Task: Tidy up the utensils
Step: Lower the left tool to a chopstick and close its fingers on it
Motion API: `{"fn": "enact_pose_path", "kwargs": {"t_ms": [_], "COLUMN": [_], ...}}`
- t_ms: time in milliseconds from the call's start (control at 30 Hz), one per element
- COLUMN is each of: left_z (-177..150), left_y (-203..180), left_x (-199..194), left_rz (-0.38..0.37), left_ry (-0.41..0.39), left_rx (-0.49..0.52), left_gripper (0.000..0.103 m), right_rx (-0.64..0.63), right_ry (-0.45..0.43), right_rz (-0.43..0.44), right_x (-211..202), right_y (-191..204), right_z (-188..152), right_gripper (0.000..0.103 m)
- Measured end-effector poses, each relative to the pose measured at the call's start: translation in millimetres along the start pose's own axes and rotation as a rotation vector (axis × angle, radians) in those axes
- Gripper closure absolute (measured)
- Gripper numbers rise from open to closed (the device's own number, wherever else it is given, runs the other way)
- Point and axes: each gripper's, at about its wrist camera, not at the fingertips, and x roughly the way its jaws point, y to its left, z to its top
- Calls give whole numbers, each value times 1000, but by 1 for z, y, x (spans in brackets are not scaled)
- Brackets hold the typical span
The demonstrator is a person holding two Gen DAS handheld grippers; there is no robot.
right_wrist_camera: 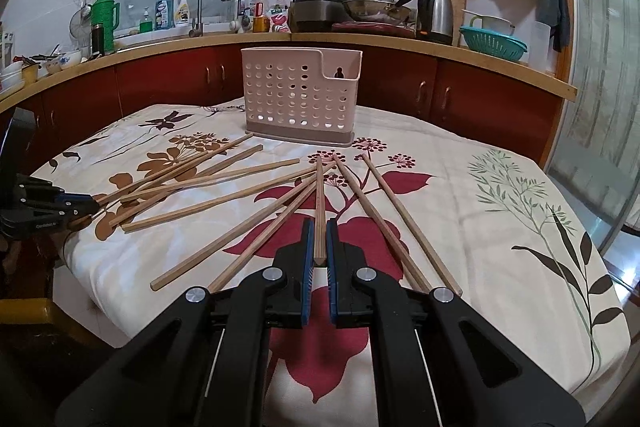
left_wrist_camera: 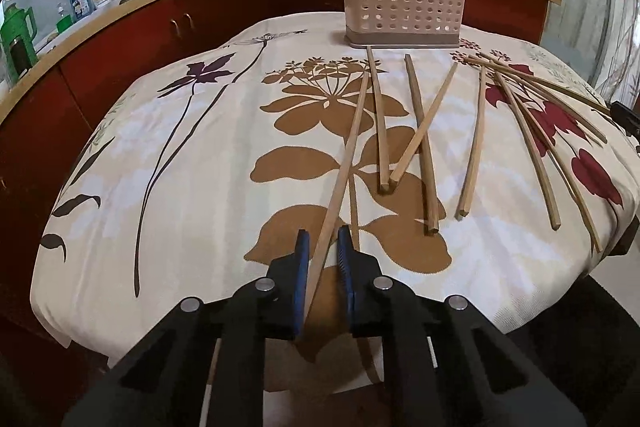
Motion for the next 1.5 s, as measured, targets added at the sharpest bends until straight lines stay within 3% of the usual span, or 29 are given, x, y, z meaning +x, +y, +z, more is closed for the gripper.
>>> {"fn": "enact_pose_path", "kwargs": {"t_ms": [167, 367, 1233, 1500], "left_z": [-1, 1, 51, 66], "left_y": [2, 2, -6, -10], "left_x": [0, -9, -87, -103], "left_rz": [-9, -9, 35, 20], "left_ry": [11, -18, -333, -381], "left_rx": [-6, -15, 16, 7], "left_gripper": [87, 95, 96, 96], "right_rx": [2, 3, 13, 18], "right_ry": [-4, -16, -99, -153], "right_rz": [-1, -3, -10, -14], "right_x": [-1, -6, -32, -51], "right_y": [0, 0, -1, -2], "right_z": [-1, 1, 27, 45], "right_gripper": [96, 96, 96, 96]}}
